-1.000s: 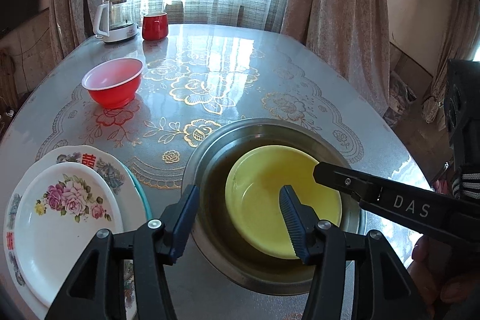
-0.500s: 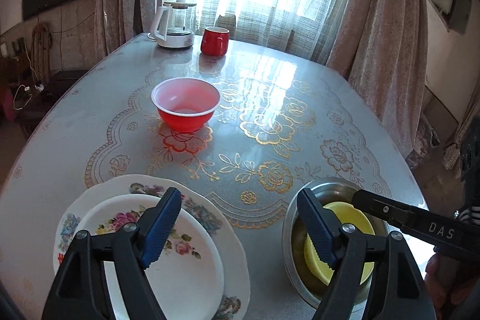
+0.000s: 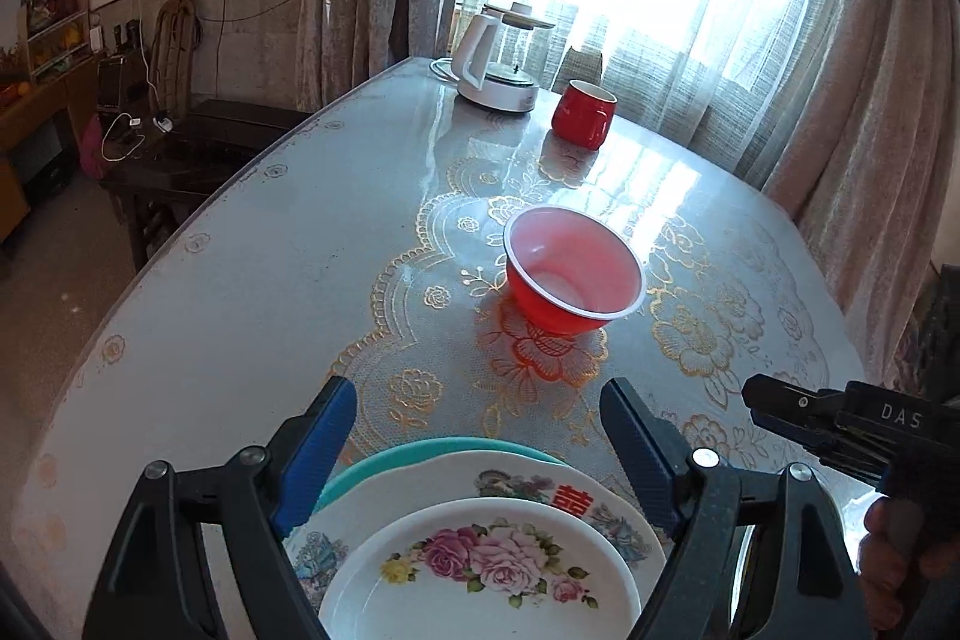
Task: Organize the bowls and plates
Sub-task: 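Move the right tool to the pink-and-red plastic bowl, then grasp the rim of the pink-and-red bowl with the right tool, then lift the pink-and-red bowl and lower it into the yellow bowl, then open the right tool and release the pink-and-red bowl, then grasp the rim of the steel bowl holding the nested bowls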
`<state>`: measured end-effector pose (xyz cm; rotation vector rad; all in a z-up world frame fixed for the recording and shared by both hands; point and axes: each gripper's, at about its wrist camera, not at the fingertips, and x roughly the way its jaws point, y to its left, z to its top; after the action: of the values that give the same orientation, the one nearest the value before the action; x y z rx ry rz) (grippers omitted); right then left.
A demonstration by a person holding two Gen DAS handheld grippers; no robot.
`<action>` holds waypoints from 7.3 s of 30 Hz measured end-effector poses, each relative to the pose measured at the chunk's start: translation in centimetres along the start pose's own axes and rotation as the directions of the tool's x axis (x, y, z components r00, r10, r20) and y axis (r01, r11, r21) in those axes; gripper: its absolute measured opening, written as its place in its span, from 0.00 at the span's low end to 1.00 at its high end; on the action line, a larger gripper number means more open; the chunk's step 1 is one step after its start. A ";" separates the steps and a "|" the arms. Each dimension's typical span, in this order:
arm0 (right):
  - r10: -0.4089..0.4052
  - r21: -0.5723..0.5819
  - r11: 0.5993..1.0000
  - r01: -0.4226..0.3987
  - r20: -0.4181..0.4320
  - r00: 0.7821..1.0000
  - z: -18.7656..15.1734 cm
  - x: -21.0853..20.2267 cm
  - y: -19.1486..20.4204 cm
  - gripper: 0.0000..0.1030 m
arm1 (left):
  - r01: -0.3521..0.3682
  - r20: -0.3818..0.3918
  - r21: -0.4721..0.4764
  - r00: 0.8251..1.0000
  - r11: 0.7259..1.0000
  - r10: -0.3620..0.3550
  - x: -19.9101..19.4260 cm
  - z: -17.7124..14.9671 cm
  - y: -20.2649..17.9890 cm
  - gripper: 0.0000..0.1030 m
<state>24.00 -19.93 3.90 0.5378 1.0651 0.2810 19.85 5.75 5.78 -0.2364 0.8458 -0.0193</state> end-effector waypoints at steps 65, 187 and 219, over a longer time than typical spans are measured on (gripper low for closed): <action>-0.023 0.007 1.000 0.025 -0.137 0.990 -0.1 4.1 0.5 0.10 | -0.037 -0.143 0.199 0.987 0.979 0.066 6.3 -1.1 -6.0 0.12; -0.240 0.194 0.960 0.203 0.189 0.952 -14.2 -12.2 -13.8 0.27 | 0.209 -0.073 0.243 0.978 0.947 -0.197 -2.5 -14.0 -12.3 0.63; -0.238 0.195 0.962 0.193 0.242 0.941 -13.9 -12.5 -16.0 0.15 | 0.365 -0.152 0.206 0.928 0.908 -0.339 -0.9 -13.7 -14.5 0.28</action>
<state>5.26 -35.27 -0.60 0.5861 0.8825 -0.0753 10.22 -10.98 0.82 -0.1673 0.8963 -0.4736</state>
